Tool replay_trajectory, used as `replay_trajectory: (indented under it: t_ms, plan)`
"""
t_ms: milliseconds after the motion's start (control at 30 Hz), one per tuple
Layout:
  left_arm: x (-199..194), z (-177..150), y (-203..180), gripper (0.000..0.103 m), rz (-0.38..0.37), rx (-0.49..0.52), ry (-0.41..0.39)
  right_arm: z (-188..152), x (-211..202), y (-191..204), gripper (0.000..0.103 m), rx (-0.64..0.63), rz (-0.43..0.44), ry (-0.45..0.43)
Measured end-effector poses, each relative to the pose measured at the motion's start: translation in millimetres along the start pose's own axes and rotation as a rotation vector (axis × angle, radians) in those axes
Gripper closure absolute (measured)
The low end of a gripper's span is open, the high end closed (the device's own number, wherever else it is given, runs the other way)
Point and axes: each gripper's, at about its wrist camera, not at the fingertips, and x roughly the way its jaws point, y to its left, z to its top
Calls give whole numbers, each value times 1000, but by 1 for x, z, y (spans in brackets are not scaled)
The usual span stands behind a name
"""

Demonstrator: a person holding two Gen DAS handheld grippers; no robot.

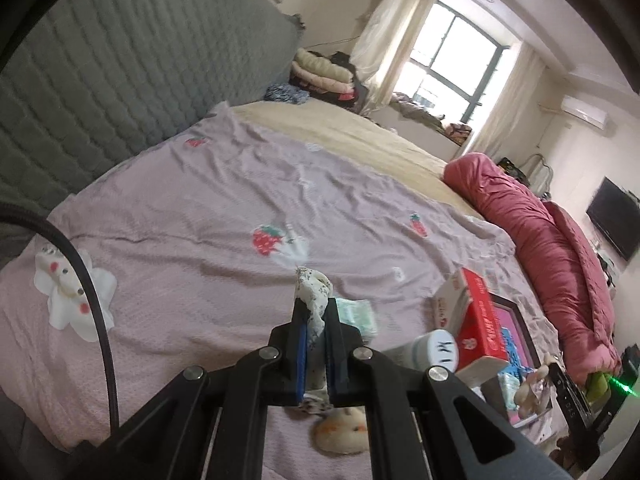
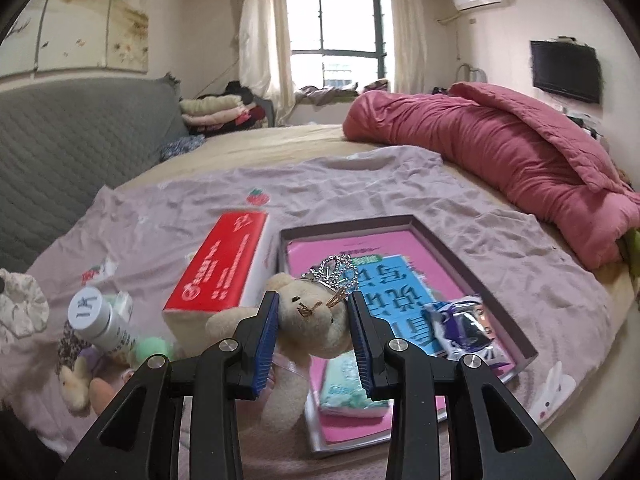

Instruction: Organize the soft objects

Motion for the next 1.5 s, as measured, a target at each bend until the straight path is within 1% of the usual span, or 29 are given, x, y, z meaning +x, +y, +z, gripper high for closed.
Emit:
replay_trajectory:
  t_ms: [333,433,600,733,900,1000,1067,1233,1400,1500]
  plan:
    - [-15,1,-60,96,-97,67,1,7,-11,-44,68,125,-30,-50]
    - [-17,-1,-83,96,-141,89,15,7,-14,-55,68,157,-42,-66]
    - [-19,-4,-125,96,-217,137,39,9,-22,-77,67,203,-81,-100]
    - [-18,-9,-159,96,-262,185,54,10,-27,-94,67,238,-104,-120]
    - [-18,-19,-209,96,-338,247,75,8,-30,-109,67,272,-129,-127]
    - [-14,-25,-236,96,-395,265,100,7,-30,-114,67,287,-147,-126]
    - [-10,-29,-250,96,-421,275,114,5,-29,-119,67,298,-153,-123]
    - [5,-42,-284,96,-453,325,154,3,-32,-129,67,315,-179,-132]
    - [21,-56,-307,96,-461,361,185,2,-34,-136,67,323,-201,-141]
    - [25,-65,-318,96,-459,389,190,0,-33,-141,67,332,-205,-139]
